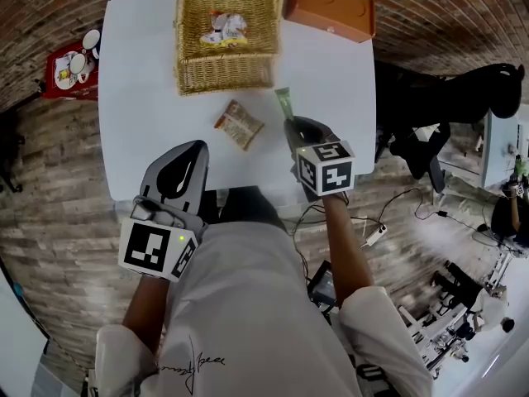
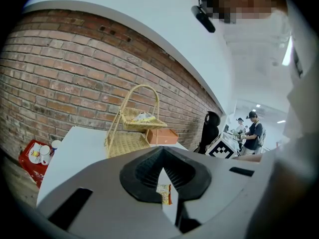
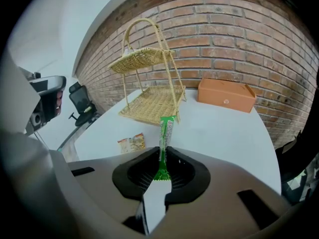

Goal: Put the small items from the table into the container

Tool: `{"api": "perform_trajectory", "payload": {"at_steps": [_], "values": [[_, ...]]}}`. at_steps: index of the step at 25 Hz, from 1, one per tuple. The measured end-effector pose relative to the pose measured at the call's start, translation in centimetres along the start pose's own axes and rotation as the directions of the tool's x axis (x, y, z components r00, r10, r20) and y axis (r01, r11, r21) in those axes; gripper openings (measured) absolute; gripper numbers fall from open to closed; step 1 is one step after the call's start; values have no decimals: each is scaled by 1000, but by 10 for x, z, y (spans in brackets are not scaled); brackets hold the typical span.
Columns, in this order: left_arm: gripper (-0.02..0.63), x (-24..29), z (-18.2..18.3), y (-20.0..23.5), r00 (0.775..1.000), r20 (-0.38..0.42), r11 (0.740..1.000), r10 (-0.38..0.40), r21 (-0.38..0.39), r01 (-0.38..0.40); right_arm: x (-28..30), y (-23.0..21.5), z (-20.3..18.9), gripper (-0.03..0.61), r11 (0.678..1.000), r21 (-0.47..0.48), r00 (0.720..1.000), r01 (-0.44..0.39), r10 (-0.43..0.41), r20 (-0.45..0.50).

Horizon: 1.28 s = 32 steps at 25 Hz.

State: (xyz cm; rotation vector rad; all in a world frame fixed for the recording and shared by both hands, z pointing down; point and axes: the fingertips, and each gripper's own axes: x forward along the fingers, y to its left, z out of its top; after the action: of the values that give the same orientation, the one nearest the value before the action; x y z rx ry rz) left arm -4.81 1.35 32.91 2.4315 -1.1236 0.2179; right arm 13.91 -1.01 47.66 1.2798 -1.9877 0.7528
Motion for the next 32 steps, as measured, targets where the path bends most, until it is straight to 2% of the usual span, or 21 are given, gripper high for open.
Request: {"api": "perform_trajectory", "payload": {"at_steps": [16,32], "values": [[9,-1,17,2,999,45,1000,-30,-6,30,-3,27,32,52,999,-44,1000,-23,24,20],[9,-6,23,21,998,54,999,-34,-27,36,27,49,72,52,993,-104,998,-52,54,18]]}}
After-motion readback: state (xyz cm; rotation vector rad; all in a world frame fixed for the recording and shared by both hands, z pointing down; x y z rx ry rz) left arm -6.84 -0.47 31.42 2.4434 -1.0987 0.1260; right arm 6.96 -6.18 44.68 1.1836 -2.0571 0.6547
